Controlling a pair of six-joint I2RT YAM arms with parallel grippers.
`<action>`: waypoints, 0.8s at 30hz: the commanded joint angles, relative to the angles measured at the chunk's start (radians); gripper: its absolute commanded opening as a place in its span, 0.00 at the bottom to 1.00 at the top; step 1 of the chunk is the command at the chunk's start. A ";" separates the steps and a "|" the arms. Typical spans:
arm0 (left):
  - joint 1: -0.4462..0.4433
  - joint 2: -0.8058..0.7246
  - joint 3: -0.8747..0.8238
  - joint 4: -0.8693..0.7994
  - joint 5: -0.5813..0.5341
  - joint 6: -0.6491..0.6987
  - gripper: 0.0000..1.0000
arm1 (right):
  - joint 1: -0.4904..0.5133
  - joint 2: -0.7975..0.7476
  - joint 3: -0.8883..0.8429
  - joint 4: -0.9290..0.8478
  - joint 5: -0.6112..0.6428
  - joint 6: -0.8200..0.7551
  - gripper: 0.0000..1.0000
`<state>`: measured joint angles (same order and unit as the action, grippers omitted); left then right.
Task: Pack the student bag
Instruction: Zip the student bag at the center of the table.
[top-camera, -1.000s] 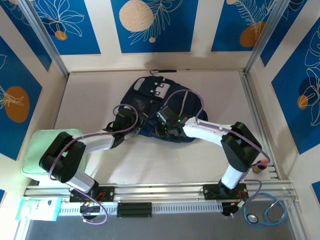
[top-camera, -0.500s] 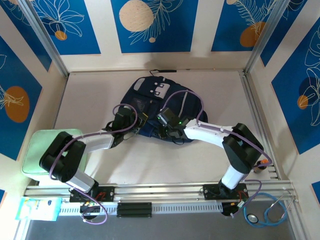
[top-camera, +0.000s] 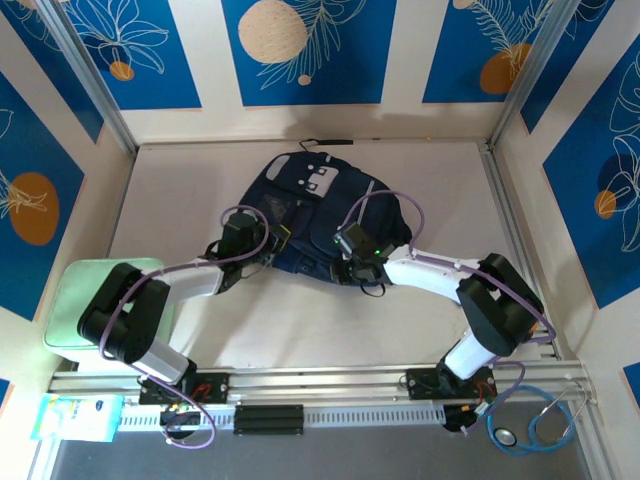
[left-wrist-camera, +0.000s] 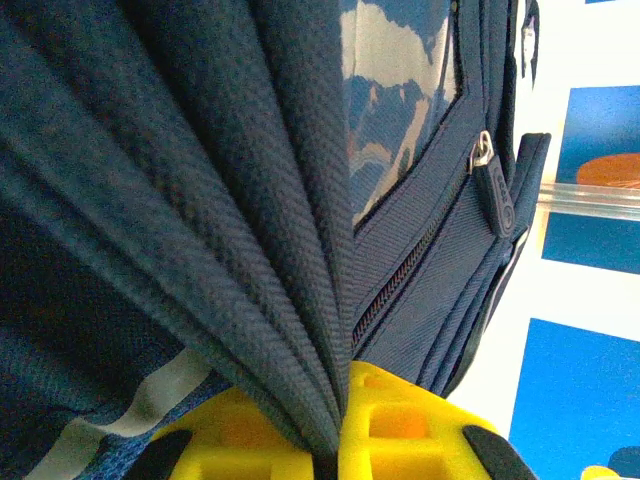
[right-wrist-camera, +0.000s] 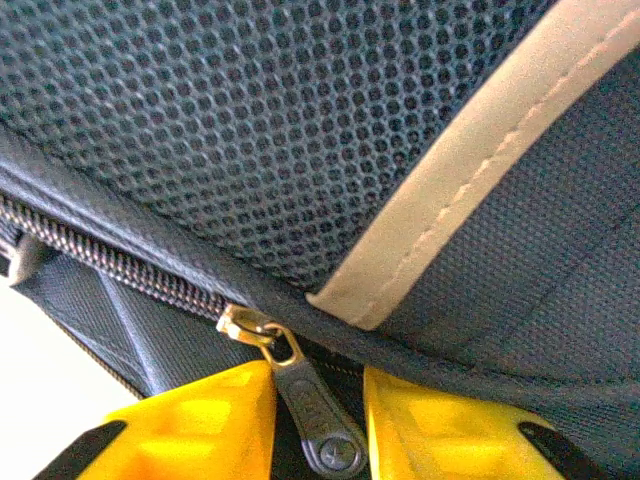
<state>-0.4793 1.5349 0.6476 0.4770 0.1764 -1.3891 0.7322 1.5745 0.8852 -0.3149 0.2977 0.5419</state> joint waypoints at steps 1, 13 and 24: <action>0.031 -0.004 0.012 0.023 -0.013 0.026 0.00 | -0.020 0.019 0.013 -0.048 -0.034 0.012 0.34; 0.031 0.017 0.030 0.025 0.002 0.027 0.00 | -0.050 0.062 0.047 -0.016 -0.128 -0.034 0.23; 0.047 0.055 0.051 0.023 0.018 0.042 0.00 | -0.048 -0.036 0.002 -0.041 -0.106 -0.080 0.09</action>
<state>-0.4622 1.5688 0.6609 0.4793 0.1898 -1.3785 0.6922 1.5921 0.9070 -0.3214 0.1711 0.4843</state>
